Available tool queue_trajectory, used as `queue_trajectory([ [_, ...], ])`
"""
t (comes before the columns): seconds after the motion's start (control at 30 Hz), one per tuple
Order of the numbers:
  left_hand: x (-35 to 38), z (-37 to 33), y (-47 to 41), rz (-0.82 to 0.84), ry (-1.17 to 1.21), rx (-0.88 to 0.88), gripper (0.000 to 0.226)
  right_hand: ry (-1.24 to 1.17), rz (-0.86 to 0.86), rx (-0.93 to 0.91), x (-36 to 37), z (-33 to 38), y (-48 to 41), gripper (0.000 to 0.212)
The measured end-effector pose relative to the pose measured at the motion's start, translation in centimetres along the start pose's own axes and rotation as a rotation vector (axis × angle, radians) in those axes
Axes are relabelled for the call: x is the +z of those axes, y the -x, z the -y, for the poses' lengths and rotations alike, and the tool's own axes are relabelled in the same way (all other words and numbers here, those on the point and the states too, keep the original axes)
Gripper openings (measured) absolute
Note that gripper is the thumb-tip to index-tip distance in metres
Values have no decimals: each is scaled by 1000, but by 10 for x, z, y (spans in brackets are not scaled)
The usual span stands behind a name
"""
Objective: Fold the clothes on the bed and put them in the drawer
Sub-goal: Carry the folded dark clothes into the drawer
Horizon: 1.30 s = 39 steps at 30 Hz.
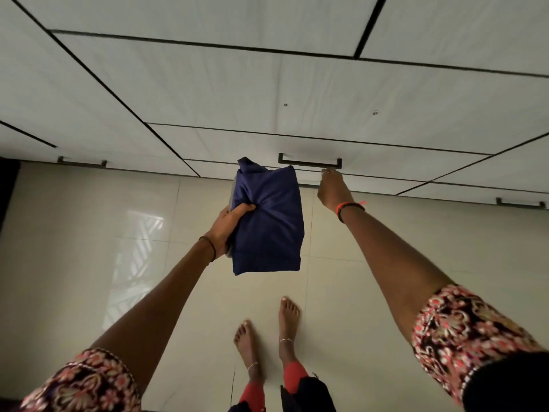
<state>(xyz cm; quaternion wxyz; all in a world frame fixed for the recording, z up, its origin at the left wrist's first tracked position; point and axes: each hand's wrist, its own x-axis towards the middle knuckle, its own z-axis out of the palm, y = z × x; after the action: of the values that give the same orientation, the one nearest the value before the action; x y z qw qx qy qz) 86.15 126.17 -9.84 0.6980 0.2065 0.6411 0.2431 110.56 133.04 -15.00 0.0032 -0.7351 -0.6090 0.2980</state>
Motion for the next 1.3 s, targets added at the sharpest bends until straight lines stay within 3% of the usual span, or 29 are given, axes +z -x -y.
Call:
queue_trajectory([
  [0.07, 1, -7, -8, 0, 1, 15, 59, 74, 16, -70, -4, 8, -18, 41],
  [0.4, -16, -18, -30, -26, 38, 18, 75, 186, 27, -31, 18, 18, -44, 40],
  [0.63, -12, -35, -16, -31, 59, 35, 52, 177, 76, -3, 7, 10, -46, 40],
  [1.0, -28, -61, 2, -54, 81, 69, 60, 192, 127, -4, 22, 14, -22, 41],
  [1.3, -35, -79, 21, -63, 138, 131, 46, 256, 163, -38, 44, 12, 30, 37],
])
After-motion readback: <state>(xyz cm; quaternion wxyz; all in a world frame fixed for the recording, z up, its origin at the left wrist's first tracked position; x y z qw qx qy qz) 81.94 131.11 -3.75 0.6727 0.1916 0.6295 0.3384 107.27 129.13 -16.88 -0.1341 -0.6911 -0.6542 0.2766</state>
